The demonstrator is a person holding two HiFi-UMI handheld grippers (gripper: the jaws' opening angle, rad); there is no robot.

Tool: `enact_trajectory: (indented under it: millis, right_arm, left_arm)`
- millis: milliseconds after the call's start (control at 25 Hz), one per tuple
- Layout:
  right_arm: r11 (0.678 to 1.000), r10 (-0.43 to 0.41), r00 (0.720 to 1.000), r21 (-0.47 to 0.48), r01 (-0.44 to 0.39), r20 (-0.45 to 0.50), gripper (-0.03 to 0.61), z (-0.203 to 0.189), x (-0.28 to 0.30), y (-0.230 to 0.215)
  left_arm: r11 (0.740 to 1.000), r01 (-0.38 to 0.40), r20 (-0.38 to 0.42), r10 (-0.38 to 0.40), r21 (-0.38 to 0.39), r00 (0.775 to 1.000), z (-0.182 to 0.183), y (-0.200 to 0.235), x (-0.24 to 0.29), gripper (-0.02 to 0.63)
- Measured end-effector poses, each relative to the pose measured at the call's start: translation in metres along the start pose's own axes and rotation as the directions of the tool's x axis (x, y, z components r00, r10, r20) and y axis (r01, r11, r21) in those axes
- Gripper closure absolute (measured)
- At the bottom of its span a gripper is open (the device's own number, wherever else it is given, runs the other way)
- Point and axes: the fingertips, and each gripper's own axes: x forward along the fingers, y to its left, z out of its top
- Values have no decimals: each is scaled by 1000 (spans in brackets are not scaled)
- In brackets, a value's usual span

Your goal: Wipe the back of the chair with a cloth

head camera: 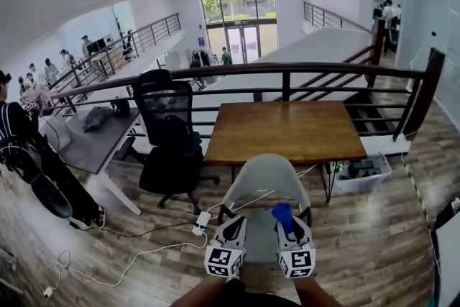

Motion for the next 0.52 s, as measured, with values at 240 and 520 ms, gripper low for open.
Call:
enact_trajectory:
  millis: [240, 520]
  right_arm:
    - [1000, -8, 1000, -8, 8, 19, 468, 4, 0, -5]
    - [1000, 3, 999, -26, -2, 47, 468, 17, 30, -10]
  left_arm:
    - [1000, -15, 23, 14, 26, 1000, 2, -11, -1, 606]
    - [998, -19, 64, 16, 53, 998, 12, -5, 18, 606]
